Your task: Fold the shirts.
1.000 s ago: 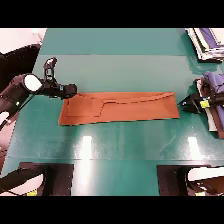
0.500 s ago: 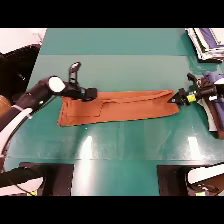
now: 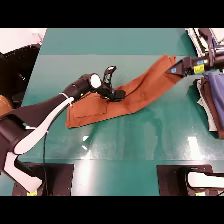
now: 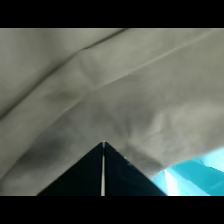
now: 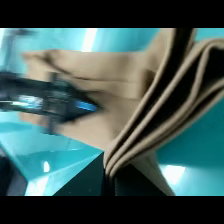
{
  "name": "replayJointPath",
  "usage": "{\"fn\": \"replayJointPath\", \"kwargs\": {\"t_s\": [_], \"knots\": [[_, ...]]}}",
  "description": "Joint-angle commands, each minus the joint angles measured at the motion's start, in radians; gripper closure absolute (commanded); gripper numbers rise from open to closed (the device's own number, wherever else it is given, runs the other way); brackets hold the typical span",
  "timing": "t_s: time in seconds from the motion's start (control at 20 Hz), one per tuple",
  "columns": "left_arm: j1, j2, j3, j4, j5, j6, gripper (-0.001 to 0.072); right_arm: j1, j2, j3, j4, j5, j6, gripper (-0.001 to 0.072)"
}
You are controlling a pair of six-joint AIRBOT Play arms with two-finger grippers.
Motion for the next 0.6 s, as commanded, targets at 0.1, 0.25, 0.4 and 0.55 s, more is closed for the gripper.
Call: {"fn": "replayJointPath", "kwargs": {"t_s": [0.1, 0.25, 0.4, 0.55], "knots": [[-0.027, -0.086, 0.06, -0.017, 0.0, 0.001, 0.0682, 0.169, 0.02, 0.118, 0.013, -0.034, 0.04, 0.0698], [-0.027, -0.09, 0.06, -0.017, 0.03, 0.002, 0.0682, 0.237, 0.021, 0.132, 0.029, -0.065, 0.04, 0.0698], [-0.006, -0.069, 0.061, 0.005, 0.002, 0.002, 0.0681, 0.277, 0.02, 0.131, 0.062, -0.095, 0.036, 0.0698], [0.074, 0.024, 0.061, 0.115, -0.087, 0.001, 0.0682, 0.323, 0.018, 0.131, 0.064, -0.126, 0.036, 0.0698]]}}
